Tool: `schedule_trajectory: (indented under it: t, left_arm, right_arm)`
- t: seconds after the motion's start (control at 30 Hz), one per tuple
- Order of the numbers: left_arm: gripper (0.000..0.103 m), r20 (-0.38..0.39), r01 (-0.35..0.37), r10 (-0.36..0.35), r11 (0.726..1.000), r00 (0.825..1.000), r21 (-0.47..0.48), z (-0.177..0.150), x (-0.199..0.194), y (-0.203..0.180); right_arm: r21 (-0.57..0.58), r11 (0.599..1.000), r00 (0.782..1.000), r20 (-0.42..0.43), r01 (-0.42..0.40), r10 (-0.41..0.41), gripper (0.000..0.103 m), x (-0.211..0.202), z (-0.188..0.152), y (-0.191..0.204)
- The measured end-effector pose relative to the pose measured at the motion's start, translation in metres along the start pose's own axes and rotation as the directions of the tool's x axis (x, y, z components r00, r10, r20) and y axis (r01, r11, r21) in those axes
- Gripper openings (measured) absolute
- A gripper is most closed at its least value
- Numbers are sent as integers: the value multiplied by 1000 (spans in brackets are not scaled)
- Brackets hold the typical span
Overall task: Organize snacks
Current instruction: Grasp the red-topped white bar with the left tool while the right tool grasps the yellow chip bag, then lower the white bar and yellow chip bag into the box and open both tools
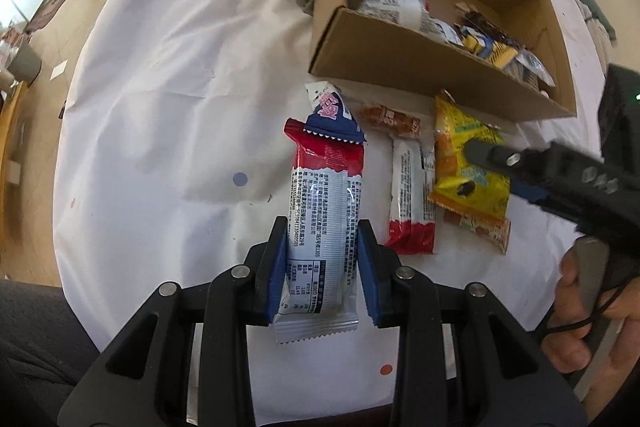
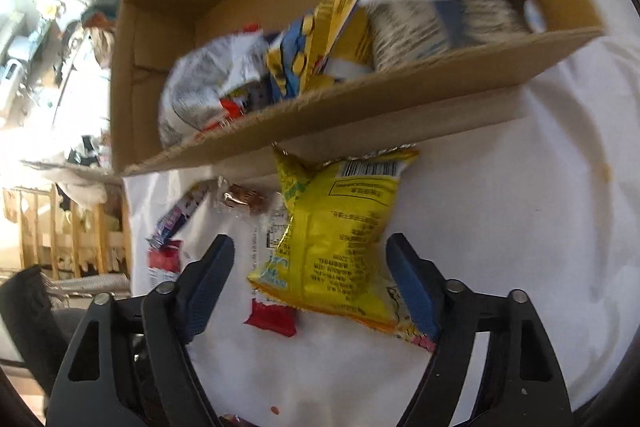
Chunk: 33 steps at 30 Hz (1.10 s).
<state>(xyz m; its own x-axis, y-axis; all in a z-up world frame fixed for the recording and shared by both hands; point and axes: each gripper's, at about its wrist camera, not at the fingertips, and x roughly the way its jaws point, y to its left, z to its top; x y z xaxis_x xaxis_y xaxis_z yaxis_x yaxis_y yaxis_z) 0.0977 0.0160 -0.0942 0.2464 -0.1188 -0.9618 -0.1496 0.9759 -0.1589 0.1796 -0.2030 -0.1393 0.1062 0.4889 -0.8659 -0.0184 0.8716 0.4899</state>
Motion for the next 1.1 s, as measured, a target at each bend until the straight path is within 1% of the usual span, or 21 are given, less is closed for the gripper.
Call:
schedule_trajectory:
  t: [0.03, 0.07, 0.13, 0.23, 0.3, 0.37, 0.43, 0.5, 0.6, 0.7, 0.87, 0.93, 1.03, 1.1]
  left_arm:
    - [29, 0, -1, 1, 1000, 1000, -2, 3, 1, 1]
    - [29, -2, -1, 1, 1000, 1000, -4, 3, 1, 1]
    - [29, -5, 2, -2, 1000, 1000, 2, 3, 1, -2]
    - [29, -9, 7, -6, 1000, 1000, 18, -2, 3, -4]
    - [29, -10, 7, -7, 1000, 1000, 23, -2, 4, -5]
    - [29, -20, 15, -15, 1000, 1000, 18, -3, 5, -4]
    - [29, -63, 42, -42, 999, 997, -2, -9, 9, -1]
    - [29, -81, 50, -51, 999, 995, -15, -14, 9, 0]
    - [29, -82, 49, -51, 999, 995, -20, -21, 3, 1]
    - [29, -114, 68, -72, 997, 991, -40, -30, -3, 5]
    - [29, -106, 89, -95, 994, 990, -59, -42, -29, 9]
    - [29, -83, 101, -105, 993, 991, -60, -44, -43, 7]
    - [29, 17, 79, -79, 997, 997, -15, -34, -68, -1]
    - [29, 50, 88, -87, 996, 995, -15, -22, -78, -6]
  right_arm:
    - [-3, 1000, 1000, -16, 11, -11, 69, 5, 0, 0]
    - [-3, 1000, 999, -28, 19, -19, 66, 8, -1, -1]
    - [-9, 999, 999, -26, 32, -32, 52, 7, -4, -2]
    - [-29, 999, 1000, -5, 20, -20, 44, -1, -9, -1]
    - [-34, 999, 1000, 4, 7, -7, 42, -7, -12, -1]
    - [-26, 1000, 1000, 17, -9, 10, 42, -15, -18, -4]
    - [-19, 999, 999, 22, -38, 38, 41, -24, -23, -7]
    - [-21, 998, 998, 36, -57, 57, 41, -34, -28, -8]
    - [-33, 995, 992, 74, -96, 98, 41, -51, -32, -6]
    - [-37, 990, 985, 107, -133, 137, 41, -63, -36, -5]
    - [-34, 983, 973, 141, -180, 183, 41, -78, -43, -8]
    - [-44, 979, 966, 162, -198, 202, 41, -88, -44, -7]
    - [-47, 973, 956, 185, -224, 229, 41, -98, -44, -9]
    - [-46, 972, 952, 196, -232, 237, 41, -102, -44, -8]
